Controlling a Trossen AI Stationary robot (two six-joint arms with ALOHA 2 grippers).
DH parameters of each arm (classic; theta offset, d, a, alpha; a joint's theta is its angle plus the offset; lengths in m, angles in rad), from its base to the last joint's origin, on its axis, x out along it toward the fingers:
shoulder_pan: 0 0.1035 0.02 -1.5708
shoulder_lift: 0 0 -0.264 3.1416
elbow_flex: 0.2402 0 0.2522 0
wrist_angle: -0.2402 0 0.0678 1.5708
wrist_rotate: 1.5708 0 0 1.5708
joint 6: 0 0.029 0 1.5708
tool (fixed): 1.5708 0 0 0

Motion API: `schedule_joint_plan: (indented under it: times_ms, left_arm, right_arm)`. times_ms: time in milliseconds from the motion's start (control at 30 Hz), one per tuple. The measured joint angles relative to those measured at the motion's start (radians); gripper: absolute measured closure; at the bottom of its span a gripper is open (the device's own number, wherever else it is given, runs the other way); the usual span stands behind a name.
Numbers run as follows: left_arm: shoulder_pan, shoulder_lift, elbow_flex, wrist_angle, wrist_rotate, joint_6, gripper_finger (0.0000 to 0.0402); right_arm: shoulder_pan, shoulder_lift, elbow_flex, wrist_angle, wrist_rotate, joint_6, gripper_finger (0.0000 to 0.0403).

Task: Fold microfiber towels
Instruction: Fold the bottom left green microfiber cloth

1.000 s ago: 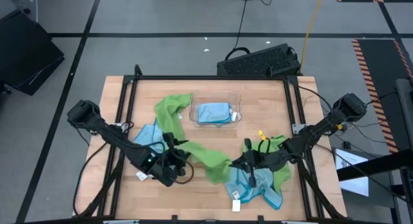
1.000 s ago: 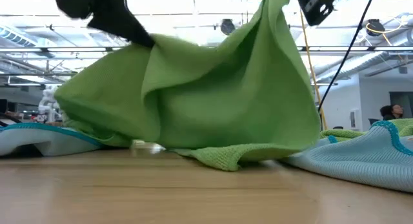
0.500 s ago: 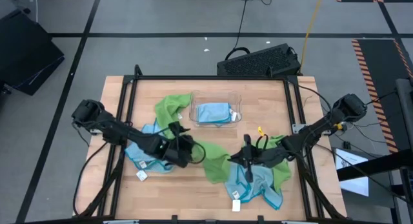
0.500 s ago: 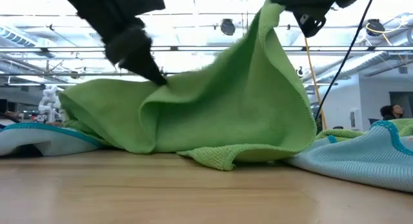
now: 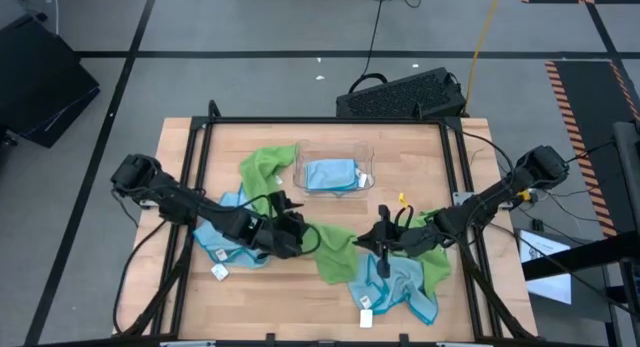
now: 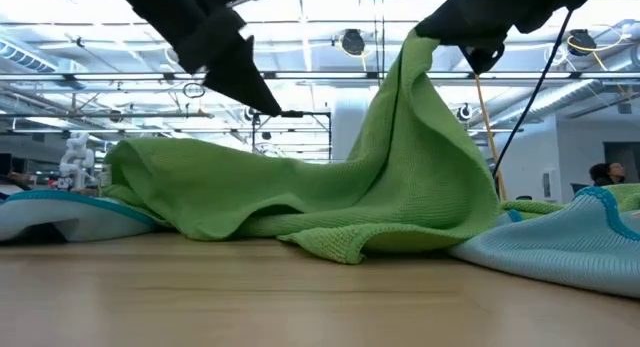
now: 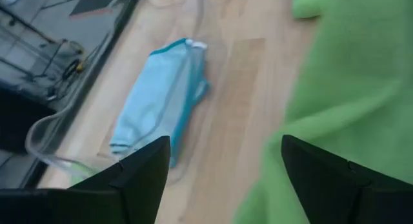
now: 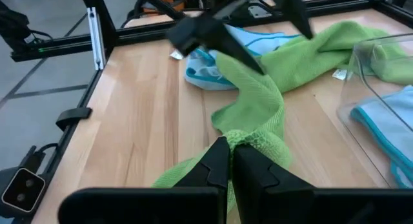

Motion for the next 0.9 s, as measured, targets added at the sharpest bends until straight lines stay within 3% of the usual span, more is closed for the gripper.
schedule_joint_plan:
  times_ms: [200,400,633,900]
  left_arm:
    - [-0.136,0.004,0.0,0.132,0.0,0.042,0.0091]
    - [-0.233,0.095,0.002,0.127,-0.013,-0.01,0.0128]
    - [-0.248,0.26,0.0,0.094,0.002,-0.035,0.0187]
    - [-0.221,0.281,0.0,-0.118,0.031,-0.175,0.021]
  right_arm:
    - [-0.003,0.0,0.0,0.001,0.0,0.0,0.0399]
    - [-0.006,0.0,0.0,0.004,0.0,0.0,0.0399]
    - [-0.006,0.0,0.0,0.003,0.0,0.003,0.0399]
    - [-0.005,0.0,0.0,0.003,0.0,0.001,0.0399]
